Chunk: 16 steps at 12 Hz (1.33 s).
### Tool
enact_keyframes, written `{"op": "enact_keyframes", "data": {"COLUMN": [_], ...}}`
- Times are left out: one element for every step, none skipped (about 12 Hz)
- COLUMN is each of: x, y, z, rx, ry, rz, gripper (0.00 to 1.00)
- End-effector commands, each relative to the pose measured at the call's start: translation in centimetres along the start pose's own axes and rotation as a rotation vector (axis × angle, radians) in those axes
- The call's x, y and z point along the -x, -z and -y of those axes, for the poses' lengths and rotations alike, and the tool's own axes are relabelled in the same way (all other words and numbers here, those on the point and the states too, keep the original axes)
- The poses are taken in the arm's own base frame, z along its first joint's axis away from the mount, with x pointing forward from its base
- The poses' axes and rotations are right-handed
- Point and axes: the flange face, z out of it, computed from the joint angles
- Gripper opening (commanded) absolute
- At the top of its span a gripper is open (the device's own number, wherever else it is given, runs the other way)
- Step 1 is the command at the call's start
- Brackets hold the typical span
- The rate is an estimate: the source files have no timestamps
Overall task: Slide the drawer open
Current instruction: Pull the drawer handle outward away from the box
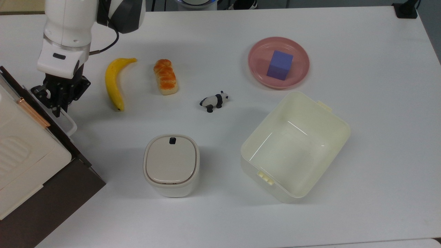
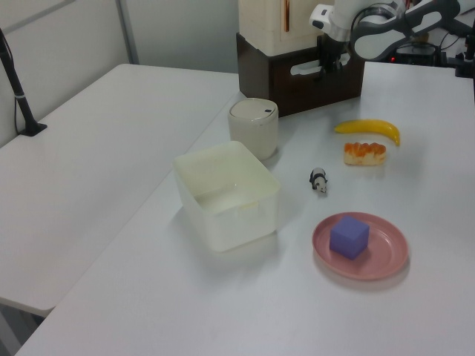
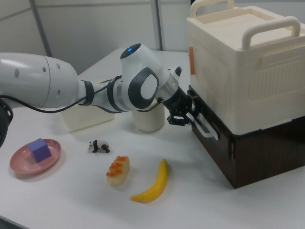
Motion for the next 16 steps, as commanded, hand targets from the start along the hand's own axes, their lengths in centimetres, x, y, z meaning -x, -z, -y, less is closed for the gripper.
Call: {"op": "enact_keyframes", "data": {"x": [-0.9,-1.2,-2.0,-2.8,-3.3,-3.8,-4.6,-4.9,-5.2,-5.3,-5.3,-5.2,-5.1,-4.8,-4.6,-4.4], "y": [0.8,1.2,1.5,2.1,2.6,2.9,3.4,3.8,4.4,4.7,4.9,4.9,5.5,5.9,6.1,6.0], "z": [3.8,4.7,5.7,6.7,7.4,8.1,9.0,9.6,10.0,10.0,10.0,9.9,9.7,9.5,9.7,10.0], "rx": [-0.031,-0.040,-0.047,-0.051,-0.054,-0.055,-0.058,-0.062,-0.060,-0.058,-0.056,-0.057,-0.052,-0.055,-0.058,-0.064], "ry": [0.025,0.017,0.025,0.031,0.020,0.018,0.019,0.019,0.023,0.009,-0.002,-0.003,-0.004,0.000,0.013,0.030], "rz": [0.000,-0.003,-0.008,-0.013,-0.016,-0.016,-0.019,-0.019,-0.024,-0.027,-0.027,-0.025,-0.024,-0.015,-0.011,-0.008], "gripper": [0.09,0.09,0.09,0.09,0.09,0.09,0.09,0.09,0.09,0.09,0.09,0.09,0.09,0.09,0.09,0.09]}}
